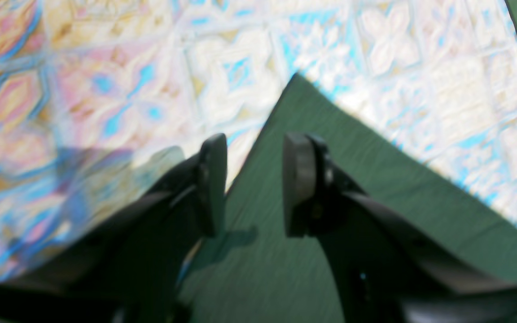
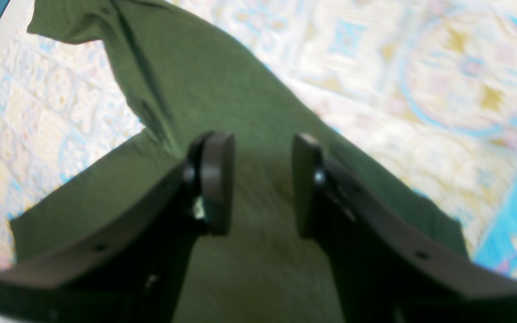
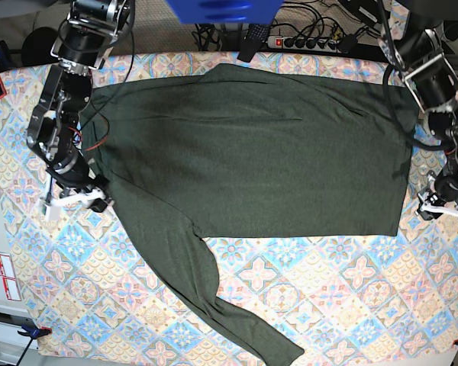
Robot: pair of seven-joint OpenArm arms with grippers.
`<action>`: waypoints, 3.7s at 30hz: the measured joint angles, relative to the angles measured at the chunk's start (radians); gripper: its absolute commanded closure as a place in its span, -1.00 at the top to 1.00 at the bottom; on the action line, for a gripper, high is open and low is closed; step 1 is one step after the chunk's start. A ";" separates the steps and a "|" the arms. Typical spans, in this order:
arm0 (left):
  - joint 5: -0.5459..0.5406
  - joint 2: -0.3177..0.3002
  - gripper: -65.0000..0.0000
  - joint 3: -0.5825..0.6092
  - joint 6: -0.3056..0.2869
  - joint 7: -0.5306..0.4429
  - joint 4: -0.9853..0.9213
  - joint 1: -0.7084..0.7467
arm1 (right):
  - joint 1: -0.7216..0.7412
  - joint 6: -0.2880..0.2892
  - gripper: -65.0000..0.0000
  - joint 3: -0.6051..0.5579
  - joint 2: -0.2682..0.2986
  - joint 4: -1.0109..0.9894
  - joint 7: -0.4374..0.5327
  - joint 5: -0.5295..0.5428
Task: Fold the T-shirt properly
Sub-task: 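Release the shoulder edge and move both grippers to the shirt's side edges, then grasp the side edges of the shirt with both grippers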
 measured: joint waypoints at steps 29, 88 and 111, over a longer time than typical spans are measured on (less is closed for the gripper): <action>0.164 -0.003 -0.33 0.288 0.118 -0.484 -0.607 -0.243 | -0.003 -0.003 -0.34 -0.038 -0.005 -0.043 -0.007 -0.048; 0.156 0.050 -1.00 0.386 0.108 -0.475 -0.133 0.106 | 0.183 -0.003 0.06 -0.221 0.094 -0.272 -0.011 -0.058; 0.153 0.036 -1.00 0.317 0.103 -0.467 0.203 0.345 | 0.372 0.132 0.05 -0.540 0.221 -0.782 0.315 -0.051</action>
